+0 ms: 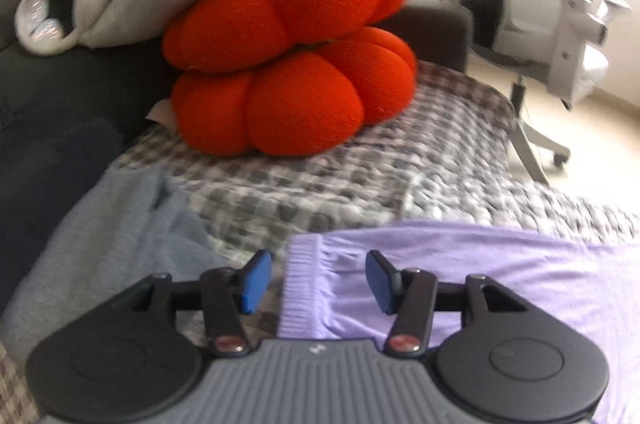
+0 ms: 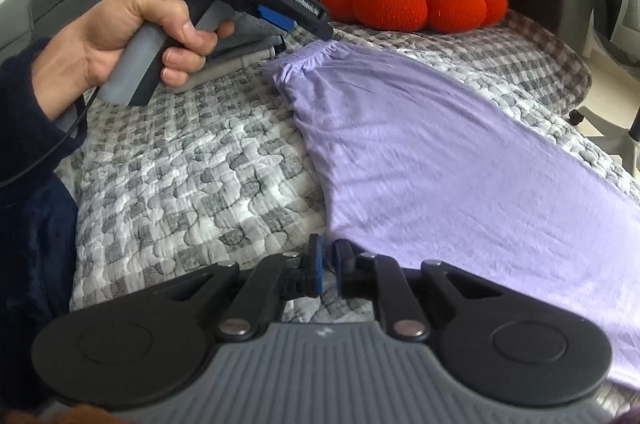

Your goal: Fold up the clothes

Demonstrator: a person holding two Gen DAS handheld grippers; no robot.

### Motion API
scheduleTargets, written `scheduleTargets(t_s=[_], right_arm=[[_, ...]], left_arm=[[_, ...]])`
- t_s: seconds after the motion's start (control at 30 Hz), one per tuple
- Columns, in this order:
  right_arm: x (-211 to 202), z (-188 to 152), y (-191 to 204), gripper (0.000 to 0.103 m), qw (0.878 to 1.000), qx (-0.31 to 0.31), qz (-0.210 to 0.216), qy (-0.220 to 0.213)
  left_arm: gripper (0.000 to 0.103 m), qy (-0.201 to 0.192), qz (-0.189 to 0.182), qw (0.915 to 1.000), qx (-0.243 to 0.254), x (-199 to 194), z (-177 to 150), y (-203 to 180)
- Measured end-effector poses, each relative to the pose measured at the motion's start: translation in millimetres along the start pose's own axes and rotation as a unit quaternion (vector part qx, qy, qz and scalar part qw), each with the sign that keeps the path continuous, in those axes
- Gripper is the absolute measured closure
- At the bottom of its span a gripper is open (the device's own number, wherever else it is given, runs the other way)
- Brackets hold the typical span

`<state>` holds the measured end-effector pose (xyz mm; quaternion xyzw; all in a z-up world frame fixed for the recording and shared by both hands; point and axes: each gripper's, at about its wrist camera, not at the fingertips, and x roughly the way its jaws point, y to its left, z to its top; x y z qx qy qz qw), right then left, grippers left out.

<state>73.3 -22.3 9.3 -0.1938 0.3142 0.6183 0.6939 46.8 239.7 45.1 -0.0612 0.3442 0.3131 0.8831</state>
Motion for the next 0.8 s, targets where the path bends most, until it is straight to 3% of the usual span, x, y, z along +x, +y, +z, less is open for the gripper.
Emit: scheduleTargets(t_s=[0.2,0.27,0.43,0.6,0.8], right_arm=[[-1,-1,-4,0.085,1.000,0.009,-0.014,-0.015],[0,-1,-9,0.064,0.999,0.019,-0.028,-0.023],[-7,-2,-20,0.060,0.998,0.035,-0.047,-0.030],[-17,-7,-40,0.056,0.994,0.073,-0.072,-0.039],[-27,-15,-58,0.053,0.993,0.083,-0.074,-0.028]], left_arm=[[0.049,-0.004,-0.021,0.9996,0.018,-4,-2,-12],[0.049,-0.001,-0.035,0.9991,0.023,-8,-4,-18],[0.049,-0.012,-0.114,0.9919,0.055,-31,-10,-42],[0.050,-0.032,-0.171,0.9788,0.109,-56,-22,-68],[0.051,-0.030,-0.256,0.9508,0.173,-78,-41,-94]])
